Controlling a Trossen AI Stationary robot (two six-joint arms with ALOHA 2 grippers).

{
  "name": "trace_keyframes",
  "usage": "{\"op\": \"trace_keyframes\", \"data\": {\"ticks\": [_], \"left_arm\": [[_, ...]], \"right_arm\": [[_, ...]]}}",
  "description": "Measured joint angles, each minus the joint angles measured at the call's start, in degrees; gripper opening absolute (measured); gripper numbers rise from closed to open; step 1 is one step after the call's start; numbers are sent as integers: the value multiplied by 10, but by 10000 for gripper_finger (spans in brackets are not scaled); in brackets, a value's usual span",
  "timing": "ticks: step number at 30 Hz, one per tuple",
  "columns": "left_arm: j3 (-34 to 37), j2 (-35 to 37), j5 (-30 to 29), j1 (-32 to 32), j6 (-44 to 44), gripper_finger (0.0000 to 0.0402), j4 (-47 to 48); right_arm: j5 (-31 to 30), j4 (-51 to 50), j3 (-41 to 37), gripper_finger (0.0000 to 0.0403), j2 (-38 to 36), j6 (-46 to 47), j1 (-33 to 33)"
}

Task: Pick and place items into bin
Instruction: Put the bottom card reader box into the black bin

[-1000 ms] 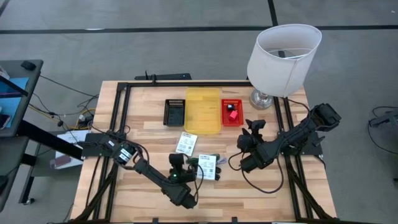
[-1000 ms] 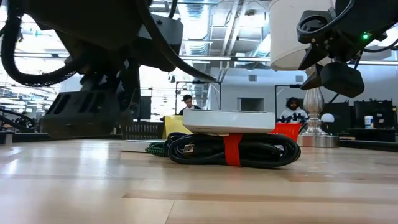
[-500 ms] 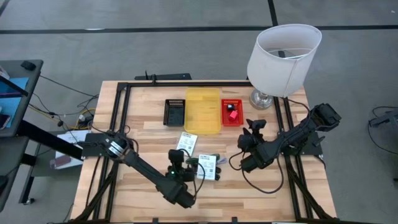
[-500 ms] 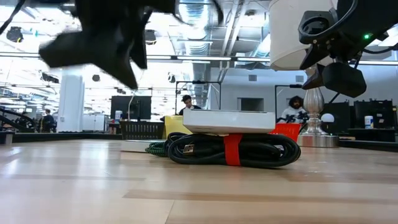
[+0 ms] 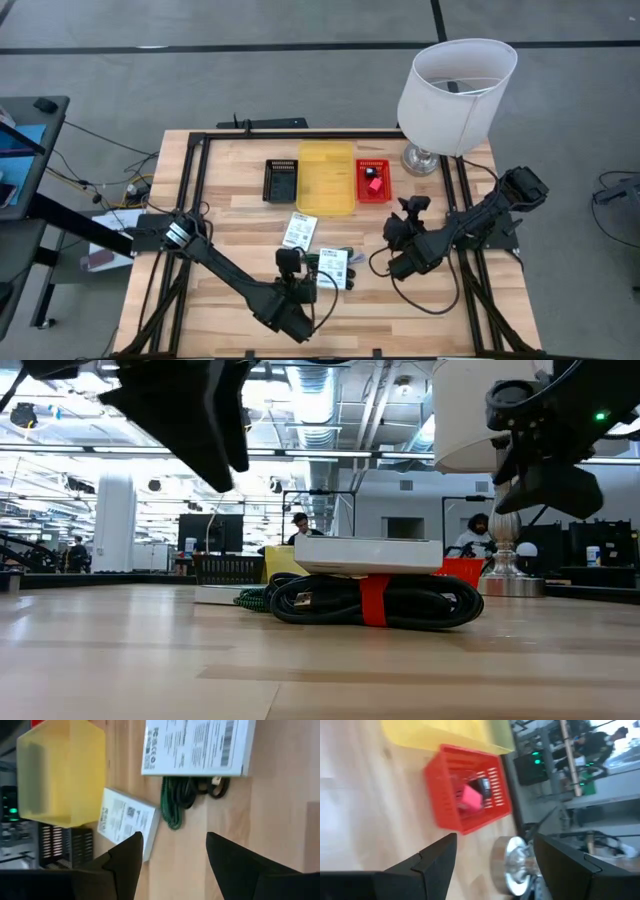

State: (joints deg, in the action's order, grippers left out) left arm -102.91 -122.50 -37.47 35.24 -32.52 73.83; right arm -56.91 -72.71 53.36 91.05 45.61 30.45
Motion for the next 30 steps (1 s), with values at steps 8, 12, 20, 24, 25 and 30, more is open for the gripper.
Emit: {"op": "trace_keyframes", "data": {"ticks": [8,12,20,24,25,30], "left_arm": [[1,7,3,9,-11,209,41],[1,62,-135,36,-123,209,161],[8,210,-249,87,-132,209,162],[9,255,-260,100,-121,209,162],[9,264,-258,102,-116,209,162],[9,294,-214,101,-102,209,162]], "right_arm": [[15,113,0,258,0,-18,68],[15,222,0,258,0,-70,99],[16,434,6,258,0,-306,109],[18,437,17,258,0,-353,92],[26,437,17,258,0,-360,88],[89,439,17,258,3,-374,75]]}}
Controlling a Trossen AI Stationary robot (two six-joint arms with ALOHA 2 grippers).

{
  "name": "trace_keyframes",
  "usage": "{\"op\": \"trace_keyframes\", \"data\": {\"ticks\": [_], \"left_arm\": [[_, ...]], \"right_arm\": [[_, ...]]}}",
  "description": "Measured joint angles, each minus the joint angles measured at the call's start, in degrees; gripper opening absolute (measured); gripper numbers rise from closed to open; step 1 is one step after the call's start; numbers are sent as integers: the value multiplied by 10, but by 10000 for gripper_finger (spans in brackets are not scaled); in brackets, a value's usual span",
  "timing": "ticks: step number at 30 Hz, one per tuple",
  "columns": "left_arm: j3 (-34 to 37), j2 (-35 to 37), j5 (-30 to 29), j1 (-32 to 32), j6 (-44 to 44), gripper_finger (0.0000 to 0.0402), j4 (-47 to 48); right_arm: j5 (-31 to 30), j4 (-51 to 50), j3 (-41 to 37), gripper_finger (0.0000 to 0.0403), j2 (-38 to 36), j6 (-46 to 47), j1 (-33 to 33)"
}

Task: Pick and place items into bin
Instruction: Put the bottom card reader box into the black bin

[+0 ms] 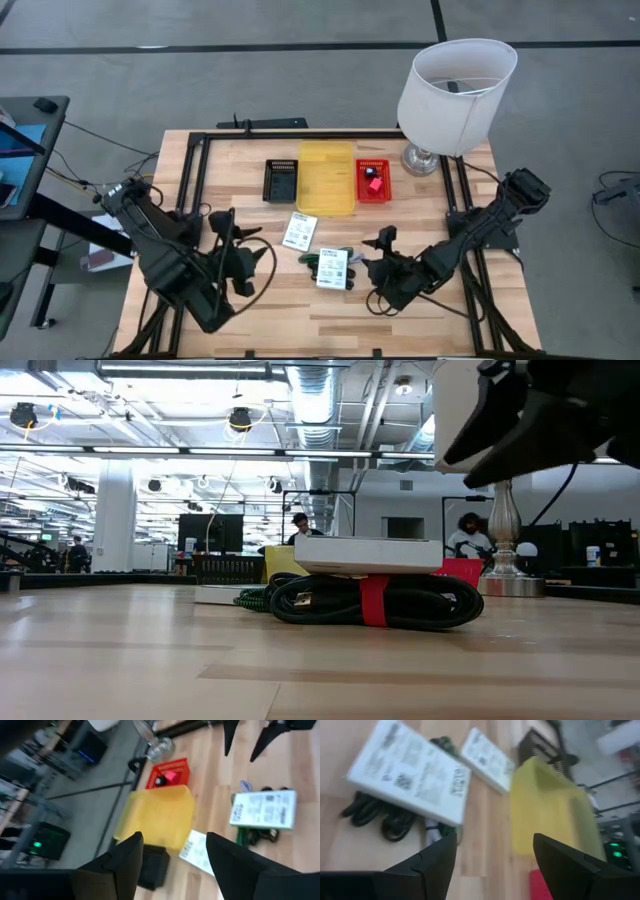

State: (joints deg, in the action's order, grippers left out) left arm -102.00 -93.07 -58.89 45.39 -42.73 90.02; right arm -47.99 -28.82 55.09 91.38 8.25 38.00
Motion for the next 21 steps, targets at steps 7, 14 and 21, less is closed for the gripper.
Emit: {"op": "trace_keyframes", "data": {"ticks": [7,14,21], "left_arm": [[0,17,39,4,2,209,0],[0,17,61,4,30,209,0],[0,17,75,3,44,209,0]], "right_arm": [[16,54,0,258,53,-97,35],[-39,163,0,258,118,-139,63],[-50,169,37,258,185,-148,76]]}}
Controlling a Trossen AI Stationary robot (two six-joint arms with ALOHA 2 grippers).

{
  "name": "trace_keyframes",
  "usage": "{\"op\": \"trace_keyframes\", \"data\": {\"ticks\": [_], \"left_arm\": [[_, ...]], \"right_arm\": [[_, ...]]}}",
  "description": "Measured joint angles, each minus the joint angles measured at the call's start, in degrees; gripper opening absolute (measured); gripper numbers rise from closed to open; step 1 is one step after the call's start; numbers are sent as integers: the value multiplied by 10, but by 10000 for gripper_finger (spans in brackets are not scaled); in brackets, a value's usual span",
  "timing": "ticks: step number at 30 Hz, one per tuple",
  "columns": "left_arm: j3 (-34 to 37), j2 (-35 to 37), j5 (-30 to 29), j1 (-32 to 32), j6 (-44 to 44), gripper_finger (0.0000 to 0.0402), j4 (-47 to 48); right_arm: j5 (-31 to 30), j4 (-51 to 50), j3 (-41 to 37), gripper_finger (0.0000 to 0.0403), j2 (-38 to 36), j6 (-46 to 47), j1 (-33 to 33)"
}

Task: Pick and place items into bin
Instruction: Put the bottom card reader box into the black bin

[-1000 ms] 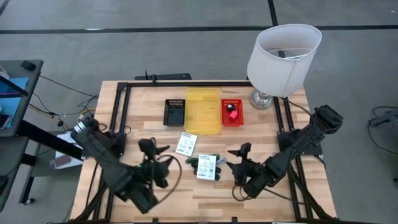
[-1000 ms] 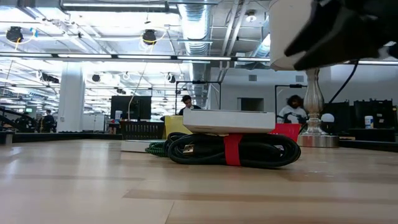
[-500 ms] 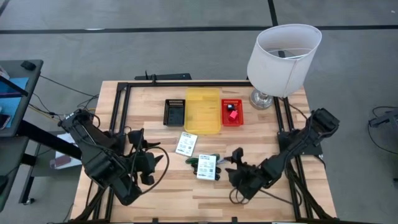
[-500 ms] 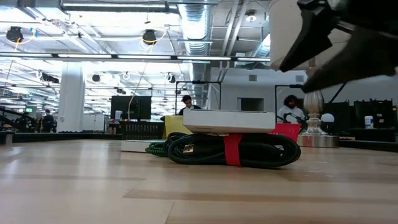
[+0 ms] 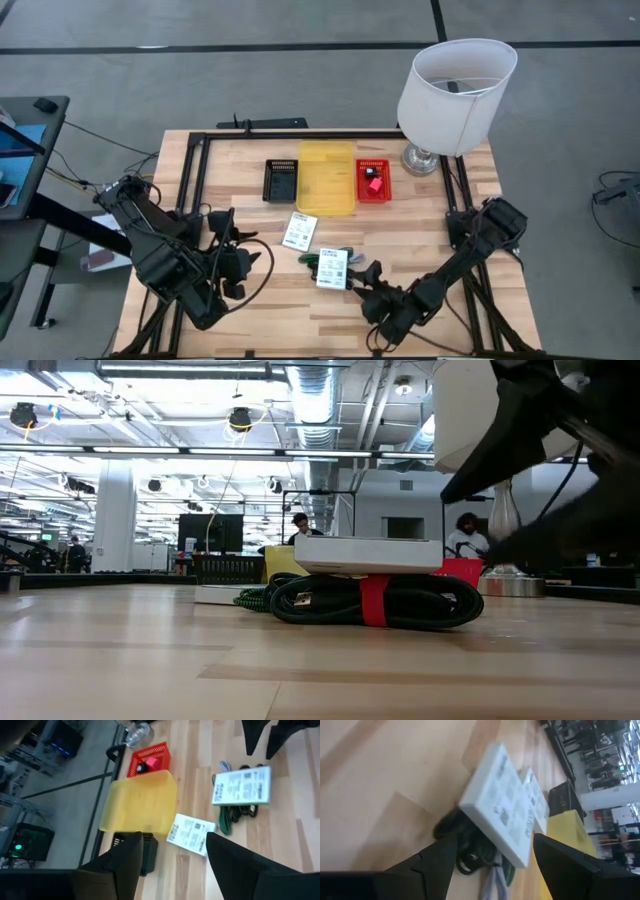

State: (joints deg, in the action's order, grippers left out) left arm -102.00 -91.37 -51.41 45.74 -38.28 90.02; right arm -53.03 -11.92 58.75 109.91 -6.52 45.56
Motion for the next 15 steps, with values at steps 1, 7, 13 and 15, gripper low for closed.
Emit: {"op": "trace_keyframes", "data": {"ticks": [1,7,13,15], "left_arm": [[0,0,6,0,3,209,0],[0,0,17,0,10,209,0],[0,0,22,0,10,209,0],[0,0,22,0,10,209,0]], "right_arm": [[-1,0,7,258,11,-2,1],[-37,-24,62,258,61,-15,13],[-43,-51,91,258,76,-9,11],[-43,-58,92,258,76,6,6]]}}
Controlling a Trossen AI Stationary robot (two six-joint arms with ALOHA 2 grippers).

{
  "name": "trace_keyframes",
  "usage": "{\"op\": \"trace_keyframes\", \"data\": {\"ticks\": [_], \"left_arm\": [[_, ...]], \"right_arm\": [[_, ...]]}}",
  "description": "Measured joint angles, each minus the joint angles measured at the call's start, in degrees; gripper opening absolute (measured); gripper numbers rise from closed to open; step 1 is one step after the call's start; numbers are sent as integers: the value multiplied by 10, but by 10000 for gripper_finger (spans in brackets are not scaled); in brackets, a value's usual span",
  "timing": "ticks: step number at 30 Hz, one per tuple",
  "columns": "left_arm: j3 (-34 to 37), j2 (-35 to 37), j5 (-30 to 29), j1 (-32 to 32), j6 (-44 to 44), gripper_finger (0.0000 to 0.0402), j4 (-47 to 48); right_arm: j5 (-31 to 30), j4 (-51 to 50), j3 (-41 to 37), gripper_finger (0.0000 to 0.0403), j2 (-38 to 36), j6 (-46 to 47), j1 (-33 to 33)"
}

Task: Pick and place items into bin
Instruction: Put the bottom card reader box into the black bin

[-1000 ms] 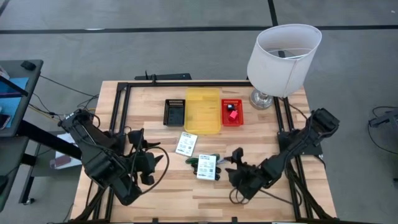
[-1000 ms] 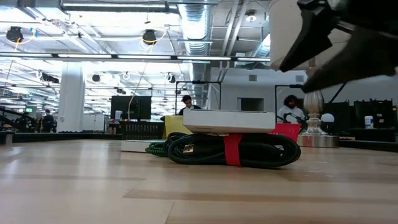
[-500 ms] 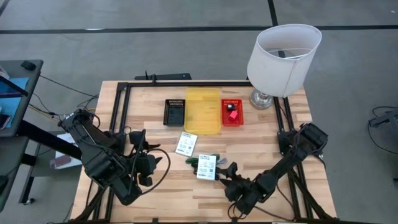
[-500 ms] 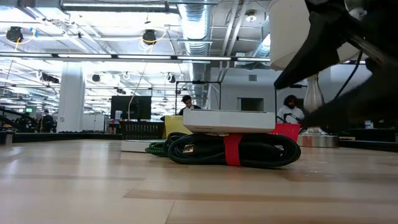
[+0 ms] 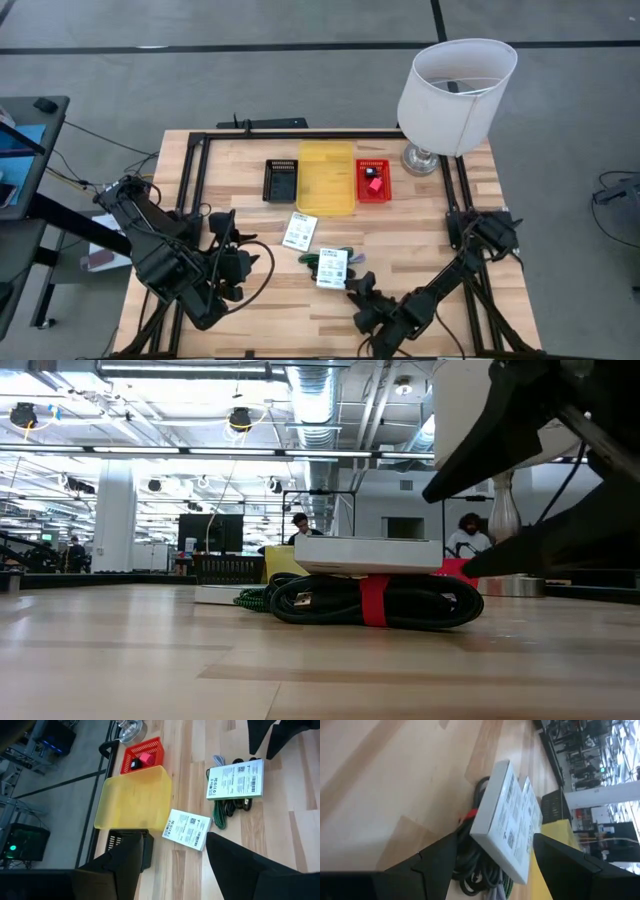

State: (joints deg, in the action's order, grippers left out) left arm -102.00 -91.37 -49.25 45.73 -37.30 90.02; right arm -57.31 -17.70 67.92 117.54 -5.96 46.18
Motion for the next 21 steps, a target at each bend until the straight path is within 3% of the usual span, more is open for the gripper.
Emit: {"op": "trace_keyframes", "data": {"ticks": [21], "left_arm": [[0,0,16,0,-9,209,0]], "right_arm": [[-9,27,3,258,31,-1,0]]}}
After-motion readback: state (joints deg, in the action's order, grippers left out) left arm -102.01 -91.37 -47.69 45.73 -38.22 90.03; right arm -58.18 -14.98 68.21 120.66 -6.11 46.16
